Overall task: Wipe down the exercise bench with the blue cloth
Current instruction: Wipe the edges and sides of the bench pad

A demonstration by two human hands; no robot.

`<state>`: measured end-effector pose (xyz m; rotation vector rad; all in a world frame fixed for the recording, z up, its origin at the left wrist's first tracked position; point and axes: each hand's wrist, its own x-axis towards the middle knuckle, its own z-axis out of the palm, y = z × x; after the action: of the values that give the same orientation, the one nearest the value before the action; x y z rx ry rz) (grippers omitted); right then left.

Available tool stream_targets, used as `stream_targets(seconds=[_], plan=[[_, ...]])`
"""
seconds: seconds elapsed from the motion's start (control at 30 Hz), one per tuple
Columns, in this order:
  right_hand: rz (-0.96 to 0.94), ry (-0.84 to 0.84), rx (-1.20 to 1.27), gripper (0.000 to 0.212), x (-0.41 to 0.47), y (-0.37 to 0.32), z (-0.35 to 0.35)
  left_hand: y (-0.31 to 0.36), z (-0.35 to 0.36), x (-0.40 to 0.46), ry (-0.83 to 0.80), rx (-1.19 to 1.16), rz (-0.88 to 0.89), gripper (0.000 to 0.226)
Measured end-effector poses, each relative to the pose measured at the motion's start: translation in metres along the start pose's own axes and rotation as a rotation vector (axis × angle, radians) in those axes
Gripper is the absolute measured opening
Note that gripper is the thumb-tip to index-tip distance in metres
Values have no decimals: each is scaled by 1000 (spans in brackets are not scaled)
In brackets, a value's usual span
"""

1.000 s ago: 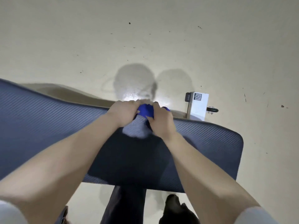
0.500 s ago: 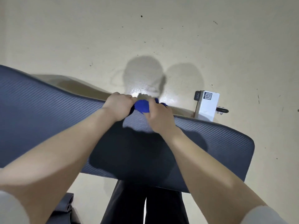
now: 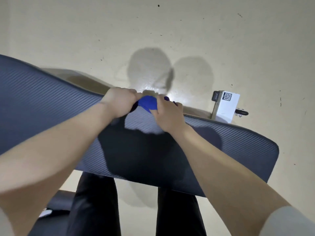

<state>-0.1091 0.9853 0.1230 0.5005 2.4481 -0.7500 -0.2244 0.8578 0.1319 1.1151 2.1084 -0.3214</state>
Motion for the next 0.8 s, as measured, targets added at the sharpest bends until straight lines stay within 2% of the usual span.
stream_targets(seconds=[0.1, 0.17, 0.27, 0.33, 0.37, 0.43, 0.53, 0.6, 0.73, 0.8], plan=[[7, -46, -92, 31, -3, 4, -7, -6, 11, -10, 72, -41, 114, 31], [103, -38, -128, 36, -3, 13, -9, 8, 1, -5, 25, -56, 145, 40], [256, 17, -87, 26, 5, -7, 2, 3, -9, -1, 68, 12, 249, 44], [237, 0, -50, 25, 22, -43, 13, -42, -7, -10, 116, 28, 322, 45], [181, -28, -32, 27, 35, -66, 20, -70, -2, -18, 199, 21, 380, 45], [55, -94, 18, 29, 60, -115, 33, -131, 10, -36, 243, -52, 312, 38], [-41, -121, 20, 29, 80, -160, 39, -179, 19, -44, 67, 28, 133, 37], [-56, -114, -49, 26, 76, -153, 31, -173, 13, -35, 1, -18, 98, 33], [101, -133, -116, 25, 60, -124, 16, -135, 3, -26, -52, -7, 251, 25], [144, -112, -136, 20, 66, -143, 23, -152, 0, -31, -63, 68, 288, 25]])
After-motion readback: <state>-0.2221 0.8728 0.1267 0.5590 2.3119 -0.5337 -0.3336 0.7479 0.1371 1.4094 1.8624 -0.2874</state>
